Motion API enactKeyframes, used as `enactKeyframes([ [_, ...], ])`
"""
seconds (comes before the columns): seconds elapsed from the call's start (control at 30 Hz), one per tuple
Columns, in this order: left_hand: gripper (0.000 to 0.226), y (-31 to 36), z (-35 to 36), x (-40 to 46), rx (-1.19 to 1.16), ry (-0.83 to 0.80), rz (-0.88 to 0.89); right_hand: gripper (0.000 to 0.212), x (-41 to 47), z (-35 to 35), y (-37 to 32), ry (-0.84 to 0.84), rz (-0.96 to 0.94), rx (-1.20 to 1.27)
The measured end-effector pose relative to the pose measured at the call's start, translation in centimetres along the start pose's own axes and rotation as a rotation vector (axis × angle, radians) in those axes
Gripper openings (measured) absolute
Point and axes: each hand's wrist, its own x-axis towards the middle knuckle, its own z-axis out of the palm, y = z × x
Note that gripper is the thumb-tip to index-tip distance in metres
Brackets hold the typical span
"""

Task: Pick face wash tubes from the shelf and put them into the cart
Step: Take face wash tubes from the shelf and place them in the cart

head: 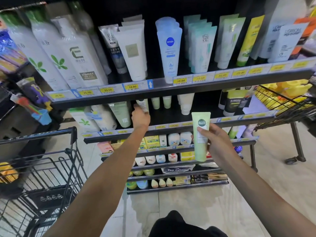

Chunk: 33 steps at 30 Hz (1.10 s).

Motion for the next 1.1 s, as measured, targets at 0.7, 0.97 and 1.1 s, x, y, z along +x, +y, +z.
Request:
enactKeyframes([
  [0.7, 0.054, 2.7, -6.1, -9.0, 0.109, -0.137, 0.039, 0.017, -3.7, 1.5, -7.0, -0.009, 0.057, -0.014],
  [0.97, 0.054, 6.5, -11.3, -13.1, 0.212, -0.132, 0.136, 0.020, -5.0, 2.9, -12.4, -0.075, 0.044, 0.019],
  [1.1, 0.054, 6.8, -13.4, -14.5, 0.220, -0.089, 0.158, 0.021, -5.1, 3.3, -13.1, -0.093, 0.073, 0.066],
])
